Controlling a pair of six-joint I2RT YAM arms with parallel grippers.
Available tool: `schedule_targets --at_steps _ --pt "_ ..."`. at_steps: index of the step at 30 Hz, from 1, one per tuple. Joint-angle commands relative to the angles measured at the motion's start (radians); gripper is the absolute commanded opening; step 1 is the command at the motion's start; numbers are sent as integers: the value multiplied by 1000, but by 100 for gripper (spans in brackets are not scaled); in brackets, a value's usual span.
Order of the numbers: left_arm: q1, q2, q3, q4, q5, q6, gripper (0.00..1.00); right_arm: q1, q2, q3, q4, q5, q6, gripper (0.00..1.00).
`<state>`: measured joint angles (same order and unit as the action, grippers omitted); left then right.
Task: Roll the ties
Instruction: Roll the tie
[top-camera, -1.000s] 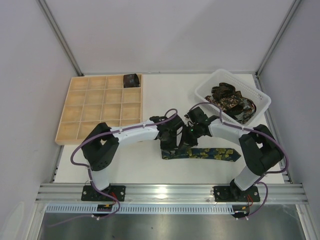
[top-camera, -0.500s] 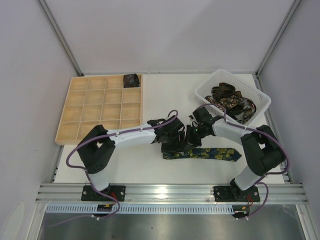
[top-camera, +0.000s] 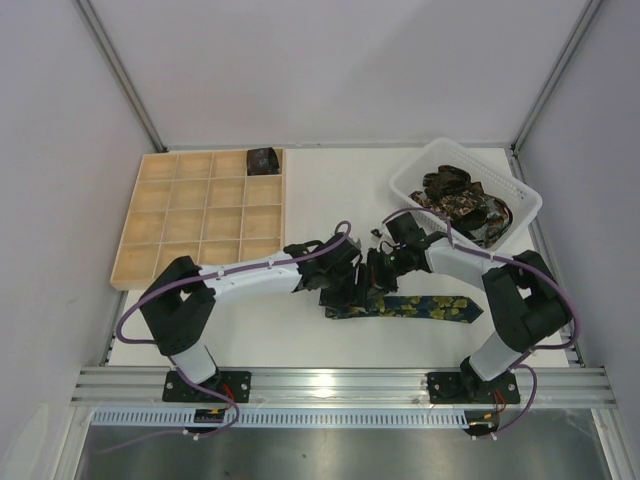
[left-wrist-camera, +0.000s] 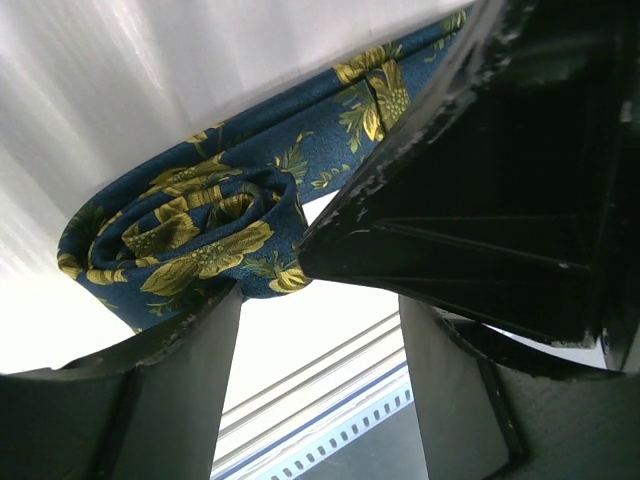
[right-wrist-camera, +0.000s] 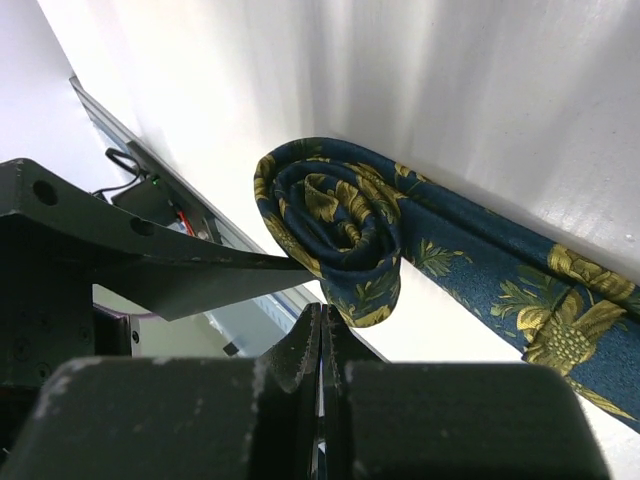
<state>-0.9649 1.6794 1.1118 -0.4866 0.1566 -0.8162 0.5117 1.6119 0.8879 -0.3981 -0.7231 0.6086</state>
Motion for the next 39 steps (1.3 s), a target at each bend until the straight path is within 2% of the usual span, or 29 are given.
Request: schedule_targets --at_steps 1,10,16,25,29,39 --pt "-5 -21 0 68 9 25 70 13 13 -10 42 -70 0 0" --pt "-5 -26 17 63 15 41 73 5 80 -21 71 19 -12 0" --pt "8 -107 31 -1 14 74 75 2 92 -17 48 65 -49 0" --pt "152 -241 -118 -60 135 72 75 4 86 2 45 59 -53 0" --pt "199 -163 -152 -14 225 55 73 4 92 0 42 57 -72 0" --pt "204 -30 -142 92 276 -11 69 4 82 -12 45 63 -73 0"
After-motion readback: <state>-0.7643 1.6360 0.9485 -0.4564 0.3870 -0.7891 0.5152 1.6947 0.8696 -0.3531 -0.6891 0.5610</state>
